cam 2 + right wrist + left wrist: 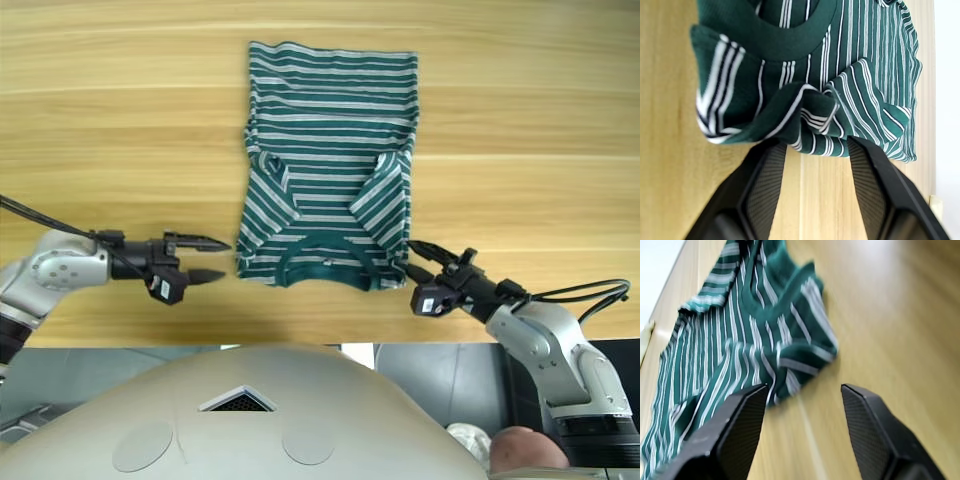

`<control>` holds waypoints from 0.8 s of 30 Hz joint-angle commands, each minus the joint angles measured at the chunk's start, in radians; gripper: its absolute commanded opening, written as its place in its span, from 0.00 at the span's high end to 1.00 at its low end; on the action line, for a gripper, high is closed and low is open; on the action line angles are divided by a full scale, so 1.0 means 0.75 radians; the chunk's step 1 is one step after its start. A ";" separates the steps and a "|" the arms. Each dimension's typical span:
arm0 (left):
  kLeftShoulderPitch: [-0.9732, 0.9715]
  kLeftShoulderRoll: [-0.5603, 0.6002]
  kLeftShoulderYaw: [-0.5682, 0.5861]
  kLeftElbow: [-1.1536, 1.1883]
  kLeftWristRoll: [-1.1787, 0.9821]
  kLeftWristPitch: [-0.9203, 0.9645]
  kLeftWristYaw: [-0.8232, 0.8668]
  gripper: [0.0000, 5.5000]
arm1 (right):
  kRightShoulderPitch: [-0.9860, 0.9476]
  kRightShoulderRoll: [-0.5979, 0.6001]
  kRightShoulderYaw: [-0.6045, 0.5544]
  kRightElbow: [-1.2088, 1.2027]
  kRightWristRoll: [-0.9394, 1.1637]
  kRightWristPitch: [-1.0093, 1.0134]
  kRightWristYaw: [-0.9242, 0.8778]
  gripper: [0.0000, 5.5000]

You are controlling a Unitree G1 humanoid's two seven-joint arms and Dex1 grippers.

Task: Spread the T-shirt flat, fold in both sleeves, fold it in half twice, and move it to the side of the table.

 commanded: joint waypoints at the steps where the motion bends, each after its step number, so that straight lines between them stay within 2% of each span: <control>1: -0.029 -0.087 -0.115 0.113 0.134 -0.002 -0.060 0.50 | -0.015 -0.026 0.007 0.029 -0.011 0.018 0.021 0.60; 9: -0.119 -0.170 -0.110 0.242 0.233 -0.055 0.051 0.50 | -0.034 -0.023 0.022 0.059 -0.017 -0.002 0.009 0.60; 24: 0.014 -0.035 -0.017 0.178 0.218 -0.001 0.091 0.50 | -0.070 -0.031 0.090 0.069 -0.004 -0.032 0.024 0.60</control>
